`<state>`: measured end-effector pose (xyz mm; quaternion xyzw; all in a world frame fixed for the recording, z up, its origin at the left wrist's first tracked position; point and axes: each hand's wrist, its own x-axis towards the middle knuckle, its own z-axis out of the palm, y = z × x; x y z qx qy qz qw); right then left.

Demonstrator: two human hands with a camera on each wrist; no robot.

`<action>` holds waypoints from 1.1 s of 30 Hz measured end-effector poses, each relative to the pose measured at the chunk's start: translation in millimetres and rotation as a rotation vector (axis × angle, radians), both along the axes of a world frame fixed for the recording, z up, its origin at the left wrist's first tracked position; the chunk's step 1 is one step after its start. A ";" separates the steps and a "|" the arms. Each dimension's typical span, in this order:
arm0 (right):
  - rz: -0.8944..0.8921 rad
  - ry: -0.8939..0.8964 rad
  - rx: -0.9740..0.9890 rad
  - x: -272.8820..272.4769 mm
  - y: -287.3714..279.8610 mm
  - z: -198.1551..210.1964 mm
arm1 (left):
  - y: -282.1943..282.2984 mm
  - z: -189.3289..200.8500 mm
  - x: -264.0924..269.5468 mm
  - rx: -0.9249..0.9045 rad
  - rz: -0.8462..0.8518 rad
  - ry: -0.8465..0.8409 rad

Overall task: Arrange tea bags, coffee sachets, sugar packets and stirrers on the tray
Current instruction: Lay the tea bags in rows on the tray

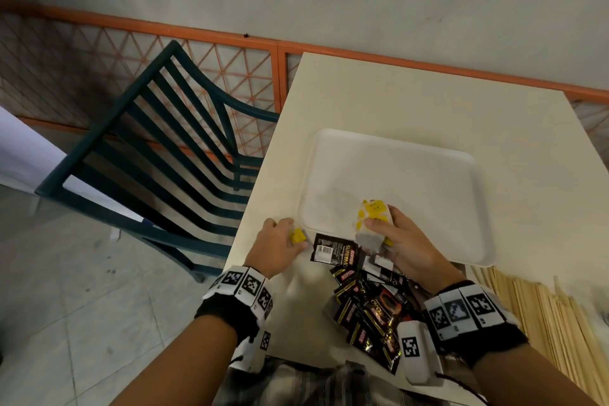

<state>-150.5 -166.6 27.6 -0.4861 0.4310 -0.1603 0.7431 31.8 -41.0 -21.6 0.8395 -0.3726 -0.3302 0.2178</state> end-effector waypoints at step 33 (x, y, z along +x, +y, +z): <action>0.363 0.071 -0.642 27.2 14.5 38.2 | -46.0 86.7 -71.0 -0.642 0.622 1.273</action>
